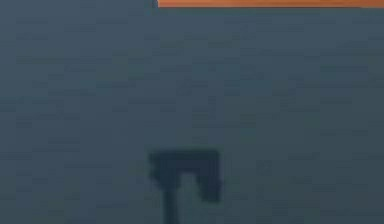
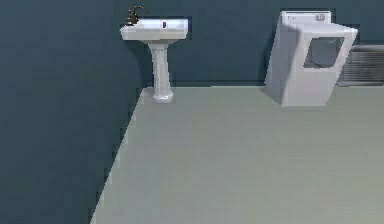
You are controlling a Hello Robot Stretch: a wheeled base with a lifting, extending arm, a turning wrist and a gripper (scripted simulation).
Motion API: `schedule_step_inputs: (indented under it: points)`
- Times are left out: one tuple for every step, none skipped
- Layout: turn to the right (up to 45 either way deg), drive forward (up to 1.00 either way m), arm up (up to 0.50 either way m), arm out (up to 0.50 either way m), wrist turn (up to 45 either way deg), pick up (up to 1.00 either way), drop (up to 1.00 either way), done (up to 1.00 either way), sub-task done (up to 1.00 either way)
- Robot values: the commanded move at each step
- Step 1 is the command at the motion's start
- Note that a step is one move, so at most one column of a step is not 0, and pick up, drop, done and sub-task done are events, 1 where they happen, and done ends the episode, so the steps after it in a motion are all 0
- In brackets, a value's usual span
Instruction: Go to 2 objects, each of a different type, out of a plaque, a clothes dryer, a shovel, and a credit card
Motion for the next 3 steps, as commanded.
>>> schedule_step_inputs:
  points:
    - [-45.0,0.00,0.00,0.00,0.0,0.00,0.00,0.00,0.00]
    - [-27.0,0.00,0.00,0.00,0.0,0.00,0.00,0.00,0.00]
    - [0.0,0.00,0.00,0.00,0.0,0.00,0.00,0.00,1.00]
